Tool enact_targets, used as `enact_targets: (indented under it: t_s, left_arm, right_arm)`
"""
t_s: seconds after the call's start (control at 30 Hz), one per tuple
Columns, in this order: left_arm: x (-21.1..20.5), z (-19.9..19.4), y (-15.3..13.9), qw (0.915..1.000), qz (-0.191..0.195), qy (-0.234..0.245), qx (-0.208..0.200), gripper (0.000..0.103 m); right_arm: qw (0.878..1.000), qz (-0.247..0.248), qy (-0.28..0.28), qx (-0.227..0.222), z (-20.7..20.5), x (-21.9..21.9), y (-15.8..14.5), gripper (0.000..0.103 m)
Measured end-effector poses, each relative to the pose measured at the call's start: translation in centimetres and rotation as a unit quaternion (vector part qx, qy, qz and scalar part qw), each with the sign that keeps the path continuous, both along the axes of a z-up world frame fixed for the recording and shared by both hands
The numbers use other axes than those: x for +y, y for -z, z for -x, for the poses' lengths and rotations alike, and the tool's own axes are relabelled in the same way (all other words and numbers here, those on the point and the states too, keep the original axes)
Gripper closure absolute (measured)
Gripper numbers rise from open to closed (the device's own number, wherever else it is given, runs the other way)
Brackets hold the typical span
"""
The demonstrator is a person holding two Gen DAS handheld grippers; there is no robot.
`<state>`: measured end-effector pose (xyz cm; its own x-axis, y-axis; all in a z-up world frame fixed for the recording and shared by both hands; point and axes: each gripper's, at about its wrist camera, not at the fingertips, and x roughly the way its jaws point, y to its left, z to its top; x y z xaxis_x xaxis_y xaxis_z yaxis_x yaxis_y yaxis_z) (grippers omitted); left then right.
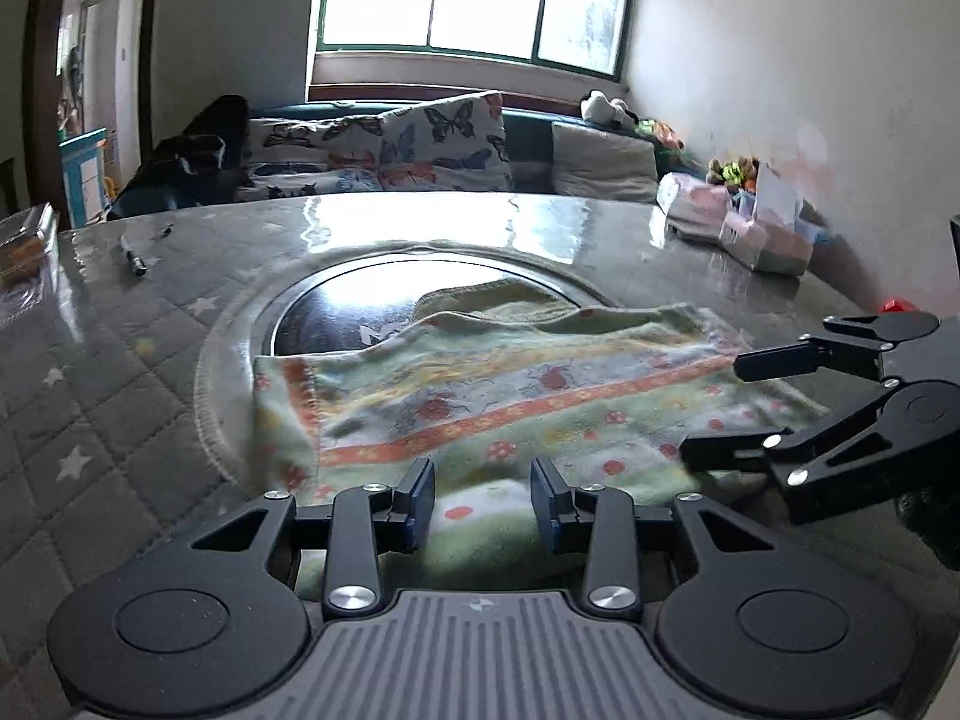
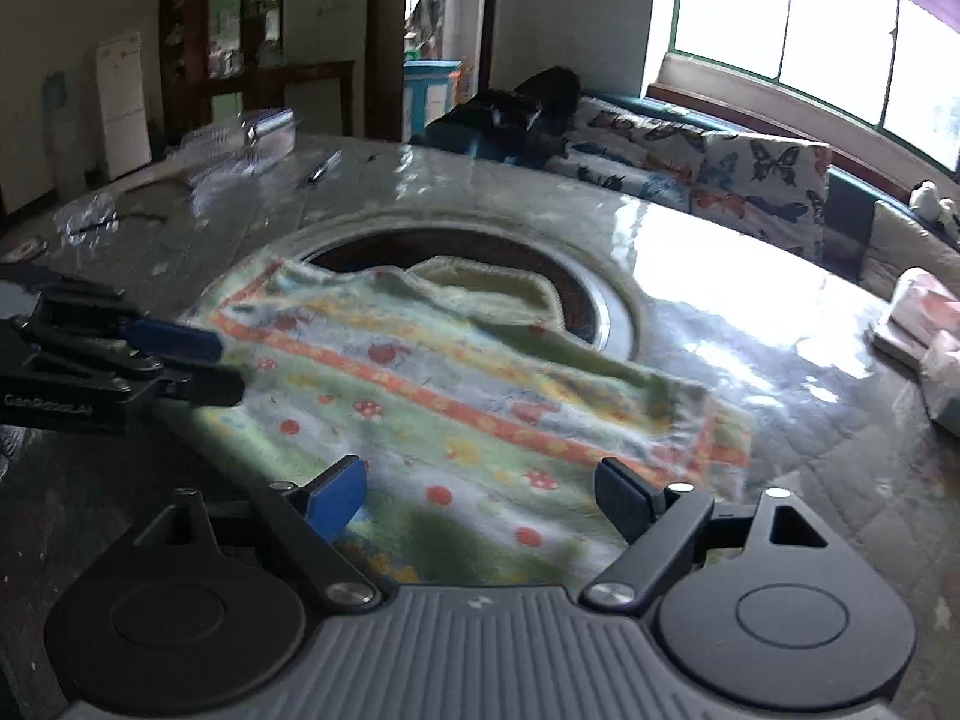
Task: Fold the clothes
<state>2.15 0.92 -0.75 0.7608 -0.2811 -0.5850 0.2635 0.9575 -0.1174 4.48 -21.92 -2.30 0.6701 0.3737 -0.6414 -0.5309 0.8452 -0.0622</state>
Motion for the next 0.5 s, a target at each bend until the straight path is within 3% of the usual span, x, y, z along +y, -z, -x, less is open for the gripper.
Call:
enact_targets:
  t_s: [0.17, 0.5]
  left_arm:
    - [-0.2, 0.6, 0.4, 0.9999, -0.009, -0.001, -0.005, 0.064]
    - [-0.4, 1.4, 0.2, 0.9998, -0.015, -0.004, -0.012, 0.061]
  right_arm:
    - [0.999, 0.018, 0.036, -0.013, -0.2, -0.8, 0.6, 0.013]
    - [0.998, 0.002, 0.055, -0.022, -0.4, -1.9, 0.5, 0.012]
